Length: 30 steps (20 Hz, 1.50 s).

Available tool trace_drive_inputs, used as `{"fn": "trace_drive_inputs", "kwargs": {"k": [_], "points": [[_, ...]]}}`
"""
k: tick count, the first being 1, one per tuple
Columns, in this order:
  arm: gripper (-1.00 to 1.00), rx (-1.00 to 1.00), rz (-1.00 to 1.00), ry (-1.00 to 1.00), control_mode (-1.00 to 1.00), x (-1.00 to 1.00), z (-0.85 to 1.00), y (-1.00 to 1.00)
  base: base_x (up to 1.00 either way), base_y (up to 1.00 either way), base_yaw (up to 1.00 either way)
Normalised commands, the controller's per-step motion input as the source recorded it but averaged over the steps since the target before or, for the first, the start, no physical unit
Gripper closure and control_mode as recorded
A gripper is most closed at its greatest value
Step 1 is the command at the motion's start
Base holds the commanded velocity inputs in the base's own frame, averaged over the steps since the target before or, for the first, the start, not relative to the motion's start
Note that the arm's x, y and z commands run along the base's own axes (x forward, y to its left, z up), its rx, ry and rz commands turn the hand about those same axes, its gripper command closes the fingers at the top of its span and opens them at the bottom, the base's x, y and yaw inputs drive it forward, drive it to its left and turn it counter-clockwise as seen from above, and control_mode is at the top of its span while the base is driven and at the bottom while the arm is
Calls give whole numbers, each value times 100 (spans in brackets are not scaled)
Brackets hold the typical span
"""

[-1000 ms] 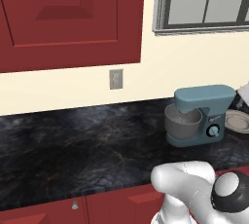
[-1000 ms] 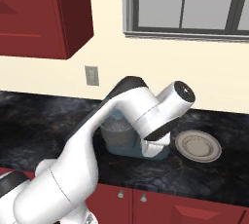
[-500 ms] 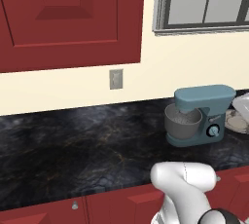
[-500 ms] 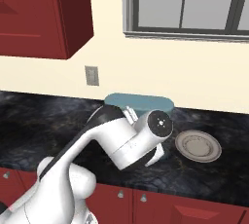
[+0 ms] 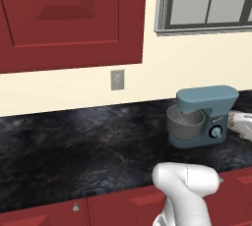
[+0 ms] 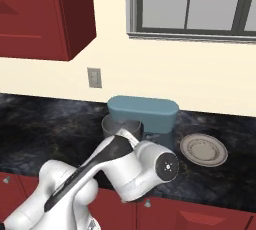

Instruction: Add butter and sugar cubes to the stand mixer bowl and then turn on the stand mixer to begin making frosting.

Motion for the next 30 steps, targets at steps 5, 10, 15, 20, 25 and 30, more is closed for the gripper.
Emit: {"fn": "trace_drive_inputs", "kwargs": {"k": [5,10,15,20,25,30], "points": [[-100,-25,18,-22,-100,0,-2,-3,0,0,0],[-100,-41,8,-18,-100,-12,0,-2,0,0,0],[-100,-42,7,-11,-100,0,-12,0,0,0,0],[-100,-38,13,-13,-100,2,-15,0,0,0,0],[-100,-31,17,-15,-100,4,-28,0,0,0,0],[-100,-21,14,-14,-100,19,-20,0,0,0,0]]}}
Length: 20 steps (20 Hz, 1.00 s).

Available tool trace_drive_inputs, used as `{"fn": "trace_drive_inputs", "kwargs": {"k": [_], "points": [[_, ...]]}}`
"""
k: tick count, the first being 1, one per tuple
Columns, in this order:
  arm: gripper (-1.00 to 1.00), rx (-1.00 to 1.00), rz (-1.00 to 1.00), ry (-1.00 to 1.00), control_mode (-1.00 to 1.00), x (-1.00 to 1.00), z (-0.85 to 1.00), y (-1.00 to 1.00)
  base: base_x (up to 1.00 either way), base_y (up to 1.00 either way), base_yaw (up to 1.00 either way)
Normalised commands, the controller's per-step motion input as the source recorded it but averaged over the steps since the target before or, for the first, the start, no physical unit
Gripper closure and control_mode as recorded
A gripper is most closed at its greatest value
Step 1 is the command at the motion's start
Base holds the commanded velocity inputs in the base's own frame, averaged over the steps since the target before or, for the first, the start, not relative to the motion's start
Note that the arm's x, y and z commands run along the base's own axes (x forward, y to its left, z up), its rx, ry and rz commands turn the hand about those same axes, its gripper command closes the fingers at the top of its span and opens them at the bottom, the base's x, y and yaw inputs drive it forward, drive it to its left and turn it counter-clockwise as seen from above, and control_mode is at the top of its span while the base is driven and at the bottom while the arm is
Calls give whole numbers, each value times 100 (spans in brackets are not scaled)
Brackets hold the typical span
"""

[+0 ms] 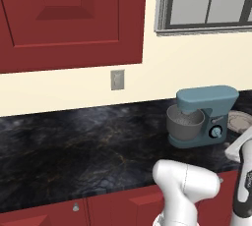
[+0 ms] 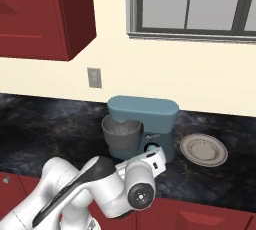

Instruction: Add butter and sugar cubes to the stand mixer bowl and then turn on the stand mixer to begin making frosting.

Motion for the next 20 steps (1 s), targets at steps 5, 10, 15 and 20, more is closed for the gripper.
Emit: {"fn": "trace_drive_inputs", "kwargs": {"k": [5,10,15,20], "points": [[-100,-7,3,-6,-100,33,-11,0,0,0,0],[-100,0,0,0,-100,30,-10,0,0,0,0],[-100,0,-1,0,-100,30,-16,-5,0,0,0],[-100,-1,0,0,-100,23,-22,-17,0,0,0]]}}
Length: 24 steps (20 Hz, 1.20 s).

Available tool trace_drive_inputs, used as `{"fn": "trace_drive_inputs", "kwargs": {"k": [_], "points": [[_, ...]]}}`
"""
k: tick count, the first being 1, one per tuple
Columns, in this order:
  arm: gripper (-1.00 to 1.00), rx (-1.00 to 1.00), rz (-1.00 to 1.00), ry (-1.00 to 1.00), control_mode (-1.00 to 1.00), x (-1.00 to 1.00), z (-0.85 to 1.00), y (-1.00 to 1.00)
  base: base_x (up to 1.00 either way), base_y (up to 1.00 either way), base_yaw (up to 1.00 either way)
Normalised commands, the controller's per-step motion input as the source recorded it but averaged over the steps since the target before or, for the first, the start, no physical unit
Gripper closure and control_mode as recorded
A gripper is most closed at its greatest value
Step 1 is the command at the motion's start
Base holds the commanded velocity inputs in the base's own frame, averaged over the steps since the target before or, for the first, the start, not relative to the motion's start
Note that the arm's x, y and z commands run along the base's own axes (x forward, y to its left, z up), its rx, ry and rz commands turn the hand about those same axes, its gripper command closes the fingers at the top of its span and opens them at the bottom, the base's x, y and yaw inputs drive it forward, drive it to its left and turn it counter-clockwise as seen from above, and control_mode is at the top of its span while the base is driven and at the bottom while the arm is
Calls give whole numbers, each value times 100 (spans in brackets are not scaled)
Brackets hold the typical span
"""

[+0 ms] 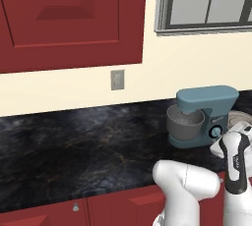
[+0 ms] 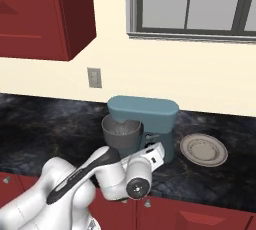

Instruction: Add butter and sugar cubes to the stand mixer bowl and then turn on the stand mixer to begin making frosting.

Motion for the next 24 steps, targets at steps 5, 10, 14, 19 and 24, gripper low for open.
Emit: {"fn": "trace_drive_inputs", "kwargs": {"k": [5,10,14,19,24], "points": [[-100,-2,-1,-2,-100,15,-22,-28,0,0,0],[-100,-2,0,-4,-100,16,-16,-17,0,0,0],[-100,-3,0,-6,-100,14,-8,0,0,0,0],[-100,-3,0,-5,-100,11,-7,0,0,0,0],[-100,-3,0,-4,-100,8,-8,0,0,0,0]]}}
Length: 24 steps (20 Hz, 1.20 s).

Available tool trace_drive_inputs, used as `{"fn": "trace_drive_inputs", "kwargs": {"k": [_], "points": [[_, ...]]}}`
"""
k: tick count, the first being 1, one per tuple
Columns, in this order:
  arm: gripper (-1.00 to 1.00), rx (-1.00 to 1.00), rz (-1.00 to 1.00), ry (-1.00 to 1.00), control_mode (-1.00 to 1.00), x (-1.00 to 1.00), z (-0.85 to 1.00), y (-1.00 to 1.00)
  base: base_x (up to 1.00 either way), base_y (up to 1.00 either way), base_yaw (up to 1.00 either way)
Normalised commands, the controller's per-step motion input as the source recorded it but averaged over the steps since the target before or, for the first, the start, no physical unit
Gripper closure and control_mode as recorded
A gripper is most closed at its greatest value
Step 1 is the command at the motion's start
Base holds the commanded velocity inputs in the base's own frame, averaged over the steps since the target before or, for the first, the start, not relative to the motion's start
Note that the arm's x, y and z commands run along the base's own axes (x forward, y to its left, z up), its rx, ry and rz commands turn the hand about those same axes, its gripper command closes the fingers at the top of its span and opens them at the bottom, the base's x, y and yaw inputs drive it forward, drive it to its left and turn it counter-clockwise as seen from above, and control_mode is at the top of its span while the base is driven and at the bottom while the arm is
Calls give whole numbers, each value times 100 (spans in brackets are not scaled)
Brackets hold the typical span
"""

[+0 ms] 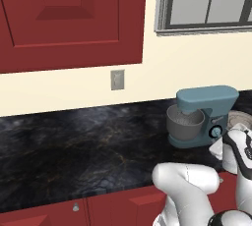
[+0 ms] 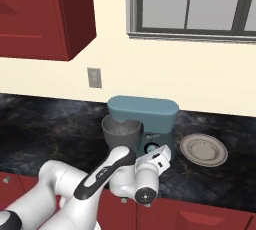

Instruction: Add butter and sugar cubes to the stand mixer bowl and then turn on the stand mixer to begin making frosting.

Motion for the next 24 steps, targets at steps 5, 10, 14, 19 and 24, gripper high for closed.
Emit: {"fn": "trace_drive_inputs", "kwargs": {"k": [5,10,14,19,24], "points": [[-100,-3,0,-4,-100,13,-6,0,0,0,0],[-100,-2,0,-4,-100,14,-3,0,0,0,0],[-100,-2,0,-3,-100,16,-7,0,0,0,0],[-100,-2,0,-3,-100,16,-13,0,0,0,0],[-100,-2,0,-4,-100,13,-14,0,0,0,0]]}}
